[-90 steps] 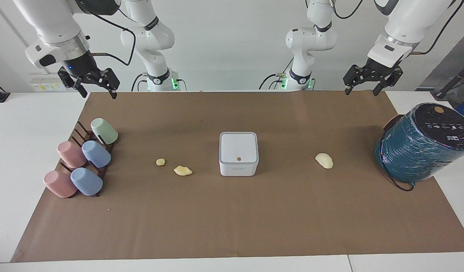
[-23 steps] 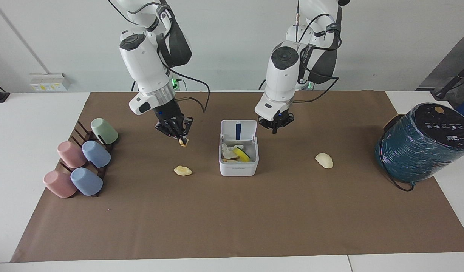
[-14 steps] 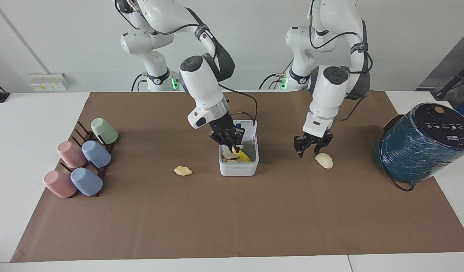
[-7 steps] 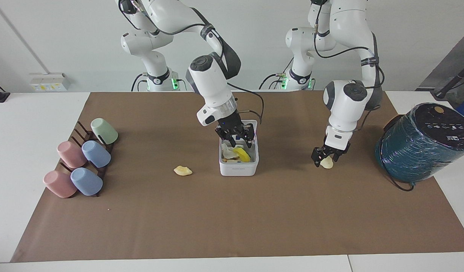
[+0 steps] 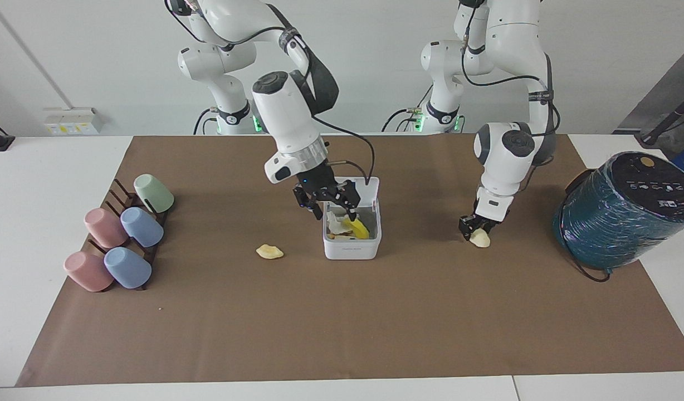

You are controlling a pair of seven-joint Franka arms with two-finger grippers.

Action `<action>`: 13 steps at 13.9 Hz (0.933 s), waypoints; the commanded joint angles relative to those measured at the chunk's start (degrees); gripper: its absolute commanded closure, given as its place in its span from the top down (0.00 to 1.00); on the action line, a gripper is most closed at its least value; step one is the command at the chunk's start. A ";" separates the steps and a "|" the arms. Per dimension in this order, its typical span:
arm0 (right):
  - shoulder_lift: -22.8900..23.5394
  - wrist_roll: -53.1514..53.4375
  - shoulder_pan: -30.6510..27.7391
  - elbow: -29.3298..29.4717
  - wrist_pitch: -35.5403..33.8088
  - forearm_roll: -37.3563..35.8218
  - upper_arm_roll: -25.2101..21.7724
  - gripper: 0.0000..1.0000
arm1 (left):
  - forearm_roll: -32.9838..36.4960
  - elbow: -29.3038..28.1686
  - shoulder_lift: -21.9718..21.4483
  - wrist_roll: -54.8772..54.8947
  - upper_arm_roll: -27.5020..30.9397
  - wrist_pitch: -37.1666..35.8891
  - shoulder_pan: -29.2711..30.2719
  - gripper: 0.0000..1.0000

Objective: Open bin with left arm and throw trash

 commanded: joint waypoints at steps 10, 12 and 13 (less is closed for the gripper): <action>0.01 -67.81 -12.04 -9.81 -4.64 -3.53 0.60 1.00 | 1.30 10.76 -3.11 -0.53 -0.83 -8.00 -9.44 0.00; 2.64 -73.71 -12.13 -9.99 -1.58 -4.23 0.60 1.00 | 1.30 15.17 -2.76 -2.10 -0.92 -14.08 -13.04 0.00; 3.70 -74.95 -11.96 -9.99 0.44 -4.32 0.60 1.00 | 1.30 16.49 -2.49 -4.20 -0.92 -14.10 -14.62 0.00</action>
